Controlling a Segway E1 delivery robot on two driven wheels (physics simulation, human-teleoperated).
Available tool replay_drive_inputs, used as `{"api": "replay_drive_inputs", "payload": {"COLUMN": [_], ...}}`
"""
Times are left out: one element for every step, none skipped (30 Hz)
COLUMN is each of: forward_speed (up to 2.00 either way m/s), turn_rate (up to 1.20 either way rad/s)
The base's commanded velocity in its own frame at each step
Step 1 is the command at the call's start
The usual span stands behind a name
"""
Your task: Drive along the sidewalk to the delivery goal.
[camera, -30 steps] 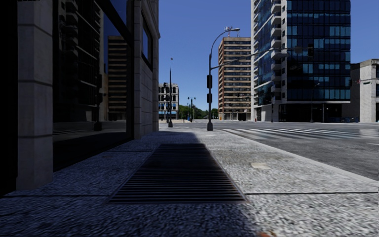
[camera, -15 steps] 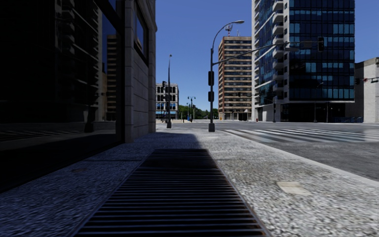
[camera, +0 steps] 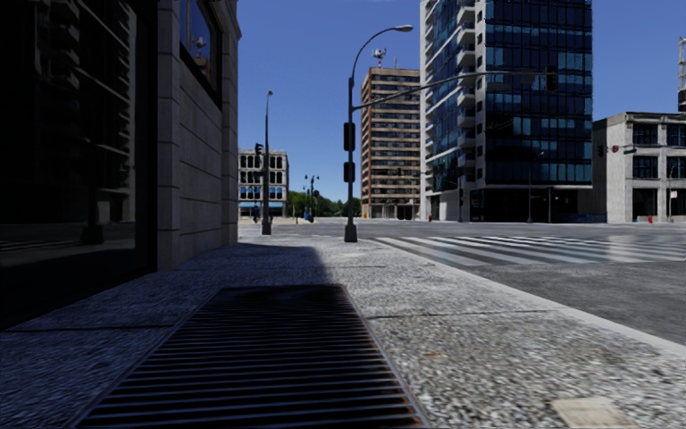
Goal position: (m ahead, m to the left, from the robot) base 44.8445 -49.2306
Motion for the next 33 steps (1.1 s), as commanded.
{"api": "replay_drive_inputs", "payload": {"forward_speed": [2.00,2.00,2.00,2.00,2.00,2.00,2.00,2.00,2.00,2.00,2.00,2.00,2.00,2.00,2.00,2.00,2.00,2.00,2.00,2.00,2.00,2.00,2.00,2.00,2.00,2.00,2.00,2.00,2.00,2.00,2.00,2.00,2.00], "turn_rate": [-0.43,-0.43,-0.43,-0.43,-0.43,-0.43,-0.43,-0.43,-0.43,-0.43,-0.43,-0.43,-0.43,-0.43,-0.43,-0.43,-0.43,-0.43,-0.36,-0.17,0.00,0.00,0.00,0.00,0.00,0.00,0.00,0.00,0.00,0.00,0.00,0.00,0.00]}}
